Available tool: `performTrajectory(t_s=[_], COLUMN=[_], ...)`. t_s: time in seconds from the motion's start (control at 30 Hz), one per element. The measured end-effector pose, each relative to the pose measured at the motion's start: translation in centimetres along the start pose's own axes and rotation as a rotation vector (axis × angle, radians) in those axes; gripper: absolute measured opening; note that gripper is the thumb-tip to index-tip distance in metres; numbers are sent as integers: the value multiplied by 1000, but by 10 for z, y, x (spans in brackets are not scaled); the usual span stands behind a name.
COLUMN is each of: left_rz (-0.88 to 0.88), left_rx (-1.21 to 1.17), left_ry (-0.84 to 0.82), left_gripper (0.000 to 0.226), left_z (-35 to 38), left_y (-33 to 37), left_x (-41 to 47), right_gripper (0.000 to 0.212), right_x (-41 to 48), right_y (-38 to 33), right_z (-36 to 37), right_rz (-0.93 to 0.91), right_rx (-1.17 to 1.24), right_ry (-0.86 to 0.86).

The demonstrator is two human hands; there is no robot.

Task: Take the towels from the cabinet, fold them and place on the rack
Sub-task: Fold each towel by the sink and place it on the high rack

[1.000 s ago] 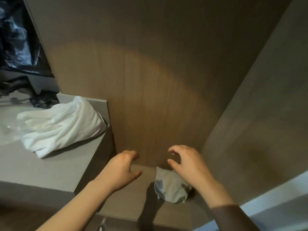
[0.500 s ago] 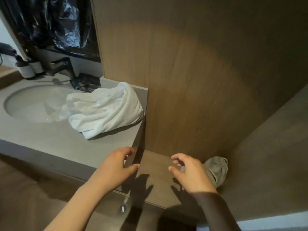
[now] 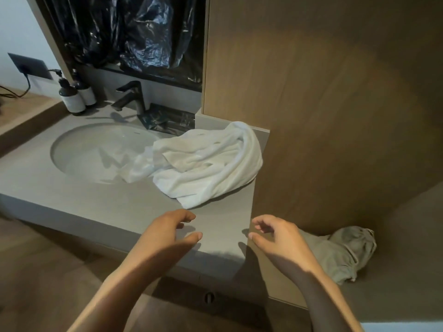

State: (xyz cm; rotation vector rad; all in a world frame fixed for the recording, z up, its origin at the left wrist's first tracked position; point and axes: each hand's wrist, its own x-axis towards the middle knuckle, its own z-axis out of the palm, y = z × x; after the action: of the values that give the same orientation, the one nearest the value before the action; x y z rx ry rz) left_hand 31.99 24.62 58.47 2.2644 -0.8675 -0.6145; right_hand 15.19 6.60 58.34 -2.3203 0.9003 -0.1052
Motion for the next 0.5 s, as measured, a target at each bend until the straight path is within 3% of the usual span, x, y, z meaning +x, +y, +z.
performTrajectory(t_s=[0.2,0.33,0.5], left_rz=[138,78,103], left_rx=[90,73,155], left_ry=[16,61,104], left_gripper=[37,22,22], left_z=[-20,-41,-70], left_y=[-8,3,19], left_x=[33,72,117], right_gripper=[30,27,24], right_x=[41,82,135], right_y=[-15,-25,-36], right_z=[-12,-28,-48], right_rz=[-14,-34,-44], right_rx=[-20,18,133], right_ry=[25,45,113])
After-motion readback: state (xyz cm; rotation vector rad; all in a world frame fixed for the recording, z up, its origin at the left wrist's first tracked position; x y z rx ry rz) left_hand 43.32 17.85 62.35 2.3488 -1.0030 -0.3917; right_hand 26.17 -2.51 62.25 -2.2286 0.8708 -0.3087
